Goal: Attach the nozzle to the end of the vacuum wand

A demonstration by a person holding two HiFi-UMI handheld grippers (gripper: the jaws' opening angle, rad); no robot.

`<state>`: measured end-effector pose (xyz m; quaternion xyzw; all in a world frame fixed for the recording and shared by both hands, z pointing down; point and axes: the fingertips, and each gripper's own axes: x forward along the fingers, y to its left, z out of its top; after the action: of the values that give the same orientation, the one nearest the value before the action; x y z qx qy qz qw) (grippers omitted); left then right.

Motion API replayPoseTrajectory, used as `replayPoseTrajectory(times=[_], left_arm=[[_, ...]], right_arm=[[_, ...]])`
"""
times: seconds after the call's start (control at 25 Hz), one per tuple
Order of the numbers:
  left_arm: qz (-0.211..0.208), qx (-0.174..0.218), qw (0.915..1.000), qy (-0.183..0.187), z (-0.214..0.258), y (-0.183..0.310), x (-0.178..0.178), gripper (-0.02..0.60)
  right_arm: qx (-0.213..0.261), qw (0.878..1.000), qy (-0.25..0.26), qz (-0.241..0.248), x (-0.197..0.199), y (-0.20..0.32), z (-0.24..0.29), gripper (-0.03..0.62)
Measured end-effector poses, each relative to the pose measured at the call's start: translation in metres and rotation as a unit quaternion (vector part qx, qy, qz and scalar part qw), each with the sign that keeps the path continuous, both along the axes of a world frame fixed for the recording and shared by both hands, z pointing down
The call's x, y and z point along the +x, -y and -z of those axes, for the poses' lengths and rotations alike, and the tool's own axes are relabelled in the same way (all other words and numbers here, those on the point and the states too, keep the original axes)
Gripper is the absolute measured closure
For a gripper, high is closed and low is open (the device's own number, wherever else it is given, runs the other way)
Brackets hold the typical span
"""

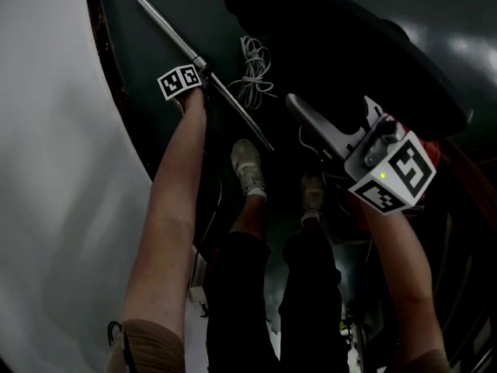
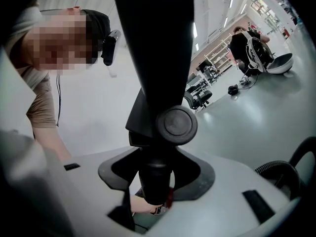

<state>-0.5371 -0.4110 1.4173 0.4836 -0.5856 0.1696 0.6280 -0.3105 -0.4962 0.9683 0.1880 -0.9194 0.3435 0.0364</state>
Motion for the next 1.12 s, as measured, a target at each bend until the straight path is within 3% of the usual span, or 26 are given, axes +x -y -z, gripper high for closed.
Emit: replayPoseTrajectory(times=[0.12, 0.24, 0.36, 0.48, 0.6, 0.76, 1.12], left_arm=[[-0.029, -0.019, 0.9994, 0.007, -0.024, -0.005, 0.003, 0.291], [-0.067, -0.032, 0.9963, 0.044, -0.032, -0.003, 0.005, 0.295], [-0.022, -0.04, 0.9989, 0.011, -0.031, -0.008, 0.006, 0.351], [0.027, -0.013, 0.9994, -0.016, -0.006, -0.005, 0.013, 0.376], [0.043, 0.039, 0.9983, 0.001, 0.051, 0.009, 0.026, 0.383], [0.027, 0.091, 0.9949, 0.033, 0.155, 0.003, 0.056, 0.385], [-0.034, 0.143, 0.9847, 0.093, 0.338, -0.069, 0.156, 0.39]], right_arm=[[-0.001, 1.0, 0.003, 0.007, 0.001, 0.002, -0.007, 0.401], [-0.001, 1.0, 0.002, 0.008, 0.003, 0.006, -0.014, 0.401], [-0.006, 1.0, 0.001, 0.004, 0.006, -0.006, -0.015, 0.401], [-0.009, 1.0, -0.002, 0.009, 0.004, -0.013, -0.001, 0.401], [-0.001, 1.0, -0.006, 0.016, 0.007, -0.012, 0.029, 0.401], [0.008, 1.0, 0.0, 0.001, 0.018, -0.008, 0.103, 0.401], [0.082, 0.995, 0.049, -0.004, 0.056, -0.022, 0.319, 0.401]])
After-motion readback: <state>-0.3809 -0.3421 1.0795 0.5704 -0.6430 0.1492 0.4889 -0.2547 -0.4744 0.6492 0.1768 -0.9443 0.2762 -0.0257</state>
